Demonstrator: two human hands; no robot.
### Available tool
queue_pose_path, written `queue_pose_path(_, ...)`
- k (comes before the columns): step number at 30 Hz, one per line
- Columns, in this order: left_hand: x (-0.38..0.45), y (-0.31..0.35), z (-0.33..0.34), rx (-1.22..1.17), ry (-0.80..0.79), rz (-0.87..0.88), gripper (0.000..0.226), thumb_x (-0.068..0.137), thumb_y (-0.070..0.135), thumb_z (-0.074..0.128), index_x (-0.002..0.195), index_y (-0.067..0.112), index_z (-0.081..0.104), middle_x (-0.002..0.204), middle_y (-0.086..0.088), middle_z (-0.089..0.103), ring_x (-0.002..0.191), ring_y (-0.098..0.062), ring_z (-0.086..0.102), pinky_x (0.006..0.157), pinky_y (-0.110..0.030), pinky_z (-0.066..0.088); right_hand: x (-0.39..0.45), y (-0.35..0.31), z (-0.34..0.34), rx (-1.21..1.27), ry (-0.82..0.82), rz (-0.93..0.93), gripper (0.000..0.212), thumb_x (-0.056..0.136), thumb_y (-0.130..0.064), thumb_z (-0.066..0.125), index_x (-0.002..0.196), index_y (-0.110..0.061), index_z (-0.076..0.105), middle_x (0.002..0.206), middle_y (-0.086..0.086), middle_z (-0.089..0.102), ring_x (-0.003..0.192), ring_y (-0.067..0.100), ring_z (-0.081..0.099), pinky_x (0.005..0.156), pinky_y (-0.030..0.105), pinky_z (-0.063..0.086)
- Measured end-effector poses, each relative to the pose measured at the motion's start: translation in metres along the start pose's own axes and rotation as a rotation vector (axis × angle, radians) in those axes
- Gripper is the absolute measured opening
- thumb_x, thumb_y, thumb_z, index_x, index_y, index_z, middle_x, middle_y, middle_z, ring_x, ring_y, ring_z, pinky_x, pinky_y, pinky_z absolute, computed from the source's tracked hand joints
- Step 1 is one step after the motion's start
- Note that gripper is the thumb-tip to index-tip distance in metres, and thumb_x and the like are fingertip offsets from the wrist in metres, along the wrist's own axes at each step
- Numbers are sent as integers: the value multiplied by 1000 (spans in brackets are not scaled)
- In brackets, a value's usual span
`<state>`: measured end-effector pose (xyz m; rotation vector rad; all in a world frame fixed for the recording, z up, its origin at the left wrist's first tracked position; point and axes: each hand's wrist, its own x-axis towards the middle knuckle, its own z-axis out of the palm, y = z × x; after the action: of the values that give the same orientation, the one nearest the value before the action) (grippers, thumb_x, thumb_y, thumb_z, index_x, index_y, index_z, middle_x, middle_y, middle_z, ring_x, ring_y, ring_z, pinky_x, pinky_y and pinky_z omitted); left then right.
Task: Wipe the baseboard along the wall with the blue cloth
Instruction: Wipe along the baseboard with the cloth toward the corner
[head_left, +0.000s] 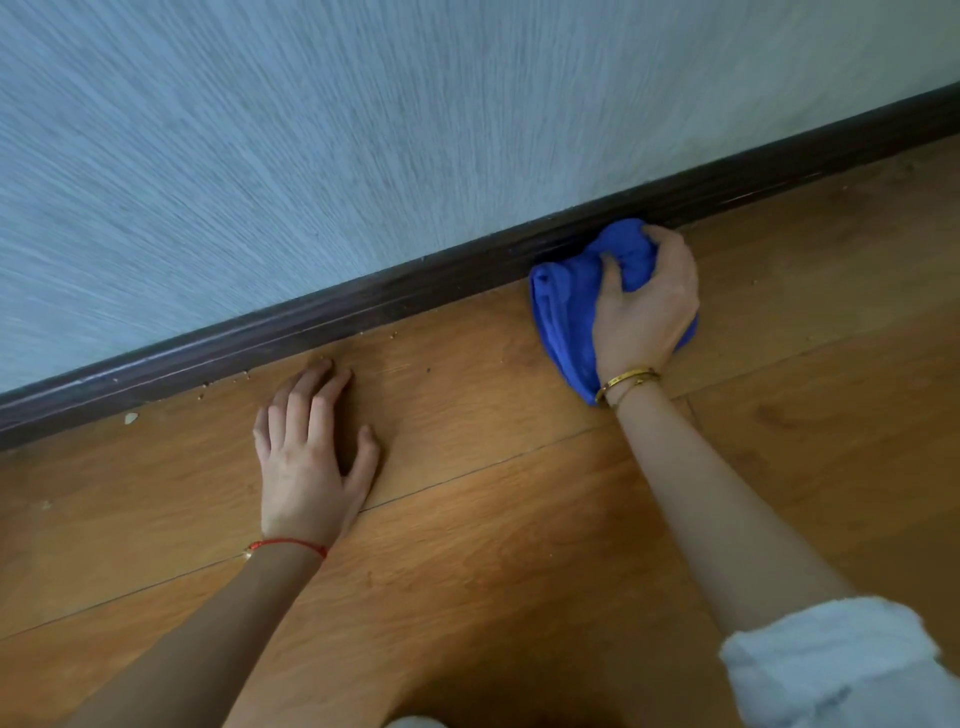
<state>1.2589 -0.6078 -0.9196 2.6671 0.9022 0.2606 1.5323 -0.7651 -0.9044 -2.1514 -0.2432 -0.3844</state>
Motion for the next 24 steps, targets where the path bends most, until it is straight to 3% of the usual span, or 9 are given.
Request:
queue_pose_path(6, 0, -1, 0, -11, -7, 5, 62, 93, 42, 49, 146, 9, 49, 152, -11, 44, 140, -33, 38, 119, -58, 24, -55, -35, 21, -5, -259, -407, 22, 79, -4, 75, 99, -2, 67, 93, 11, 66, 87, 27, 58, 83, 34, 47)
queue_pose_path(10, 0, -3, 0, -4, -13, 6, 62, 94, 43, 49, 147, 10, 48, 152, -10, 44, 140, -33, 38, 119, -59, 25, -13, -5, 4, 12, -80, -97, 26, 80, -6, 67, 106, -4, 67, 101, 11, 67, 98, 28, 62, 91, 37, 48)
queue_pose_path(13, -1, -3, 1, 5, -17, -1, 61, 94, 42, 49, 146, 10, 49, 152, -10, 44, 139, -34, 39, 118, -60, 26, 15, 9, -3, -12, 24, 52, 26, 81, -12, 67, 106, -5, 65, 101, 9, 66, 98, 26, 62, 89, 42, 50)
queue_pose_path(15, -1, -1, 1, -1, -15, -4, 61, 94, 43, 49, 146, 10, 49, 153, -10, 44, 139, -34, 39, 119, -60, 26, -2, -4, 3, -8, -14, -4, 28, 82, -14, 70, 108, -4, 64, 103, 10, 66, 99, 27, 61, 91, 40, 49)
queue_pose_path(18, -1, 0, 2, 16, -7, -3, 61, 93, 42, 47, 145, 9, 49, 152, -11, 44, 138, -35, 40, 118, -60, 27, -49, -35, 18, -17, -231, -339, 26, 81, -8, 73, 106, -2, 65, 99, 13, 65, 92, 30, 60, 85, 38, 49)
queue_pose_path(20, -1, 0, 1, 24, -15, -2, 61, 94, 42, 47, 145, 9, 48, 152, -12, 44, 138, -35, 39, 117, -60, 27, -61, -44, 22, -22, -329, -453, 24, 80, -6, 73, 103, -3, 66, 95, 11, 65, 88, 29, 60, 81, 39, 50)
queue_pose_path(22, 0, 1, -1, 32, -33, 2, 62, 94, 44, 46, 146, 9, 47, 153, -12, 43, 138, -35, 39, 116, -60, 28, -50, -36, 16, 2, -252, -334, 24, 80, -6, 73, 103, -4, 67, 96, 10, 67, 91, 25, 59, 84, 34, 48)
queue_pose_path(24, 2, 2, -4, 37, -35, -2, 62, 94, 45, 46, 145, 10, 48, 152, -11, 44, 135, -35, 41, 115, -59, 29, -23, -22, 3, 27, -60, -96, 22, 81, -7, 70, 102, -4, 67, 97, 10, 68, 93, 24, 61, 87, 27, 46)
